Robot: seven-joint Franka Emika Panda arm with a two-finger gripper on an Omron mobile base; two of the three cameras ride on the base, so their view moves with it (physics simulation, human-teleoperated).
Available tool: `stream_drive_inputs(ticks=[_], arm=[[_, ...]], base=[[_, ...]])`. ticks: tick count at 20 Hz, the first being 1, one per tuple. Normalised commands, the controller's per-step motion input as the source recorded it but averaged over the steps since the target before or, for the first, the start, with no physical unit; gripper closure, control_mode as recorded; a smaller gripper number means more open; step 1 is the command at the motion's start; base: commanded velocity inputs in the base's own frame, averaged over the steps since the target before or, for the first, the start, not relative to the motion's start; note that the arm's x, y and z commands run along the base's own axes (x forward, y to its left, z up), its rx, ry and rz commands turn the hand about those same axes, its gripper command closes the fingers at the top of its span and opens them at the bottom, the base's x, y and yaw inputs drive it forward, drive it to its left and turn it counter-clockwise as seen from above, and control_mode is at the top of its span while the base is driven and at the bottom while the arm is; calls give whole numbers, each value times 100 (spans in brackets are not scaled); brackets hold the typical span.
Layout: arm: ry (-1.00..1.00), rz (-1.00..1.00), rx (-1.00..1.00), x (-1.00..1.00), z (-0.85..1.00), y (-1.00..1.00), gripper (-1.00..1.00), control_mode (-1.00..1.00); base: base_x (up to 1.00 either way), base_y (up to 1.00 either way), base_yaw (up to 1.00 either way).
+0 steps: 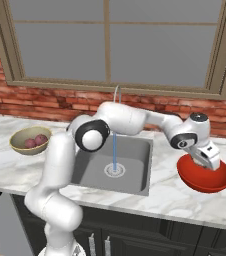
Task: Pick the onions from the sink and place them in one bowl. Place the garlic in the other bowl. Then turn off the sink faucet.
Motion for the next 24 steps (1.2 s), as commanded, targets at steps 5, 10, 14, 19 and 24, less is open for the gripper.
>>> stream_drive_inputs(ticks=[5,10,14,19,24], arm=[[1,0,6,40,-37,-15,100,-100],[6,0,5,57,-43,-1,-100,-100],[8,0,4,24,-26,-18,-100,-100],[6,0,4,-7,-5,-52,-100,-100],[0,0,4,-45,8,-32,-100,-100]], base=[[0,0,0],[0,0,0],[0,0,0],[0,0,0],[0,0,0]])
